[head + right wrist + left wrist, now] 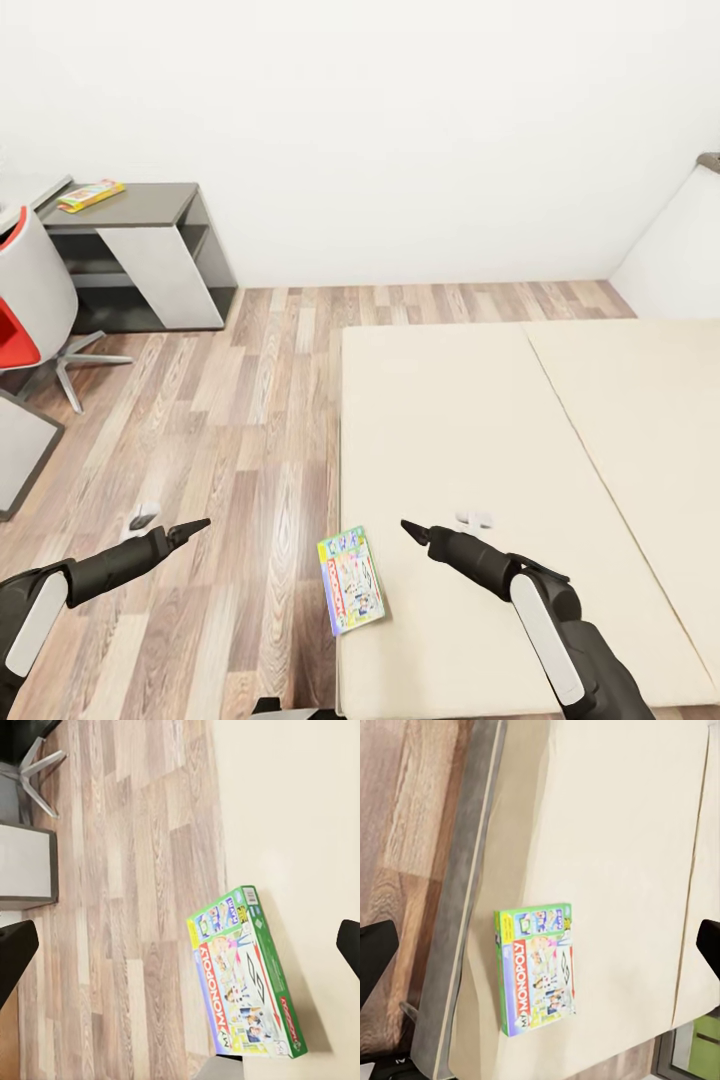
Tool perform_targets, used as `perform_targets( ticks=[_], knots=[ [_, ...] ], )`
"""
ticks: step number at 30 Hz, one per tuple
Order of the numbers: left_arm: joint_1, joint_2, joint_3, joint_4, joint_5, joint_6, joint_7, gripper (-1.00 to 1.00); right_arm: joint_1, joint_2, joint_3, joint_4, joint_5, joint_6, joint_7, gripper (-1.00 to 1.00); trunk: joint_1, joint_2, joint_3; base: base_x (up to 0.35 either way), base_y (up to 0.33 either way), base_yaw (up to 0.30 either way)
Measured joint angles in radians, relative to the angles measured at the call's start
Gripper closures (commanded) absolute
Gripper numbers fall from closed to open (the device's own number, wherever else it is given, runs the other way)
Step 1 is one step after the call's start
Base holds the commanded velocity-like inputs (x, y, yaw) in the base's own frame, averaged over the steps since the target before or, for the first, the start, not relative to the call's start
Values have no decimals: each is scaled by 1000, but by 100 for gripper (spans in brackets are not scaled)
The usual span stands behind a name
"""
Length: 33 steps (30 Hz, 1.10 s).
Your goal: Put all the toys in the child's room - the three board games (two on the bed and one on the table), the two jigsaw puzzles on the table, and the tennis ball on the table - inside the toy box on the table in the child's room.
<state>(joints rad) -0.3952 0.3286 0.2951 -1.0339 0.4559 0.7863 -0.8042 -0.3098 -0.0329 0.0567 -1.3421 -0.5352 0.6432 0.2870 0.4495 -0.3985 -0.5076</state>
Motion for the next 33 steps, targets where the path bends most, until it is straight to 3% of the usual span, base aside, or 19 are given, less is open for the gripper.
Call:
perform_targets(
  ticks=[15, 25, 33],
  knots=[
    [0, -2, 0, 0, 0, 0, 0, -100, -2, 0, 1, 18, -1, 0, -11, -100, 0, 0, 25, 0, 0, 0],
    [0, -2, 0, 0, -1, 0, 1, -100, -4, 11, 8, 31, -3, 2, -208, -100, 0, 0, 41, 0, 0, 0],
    [0, -3, 0, 0, -2, 0, 4, -100, -4, 11, 9, 32, -3, 0, -254, -100, 0, 0, 54, 0, 0, 0]
  ],
)
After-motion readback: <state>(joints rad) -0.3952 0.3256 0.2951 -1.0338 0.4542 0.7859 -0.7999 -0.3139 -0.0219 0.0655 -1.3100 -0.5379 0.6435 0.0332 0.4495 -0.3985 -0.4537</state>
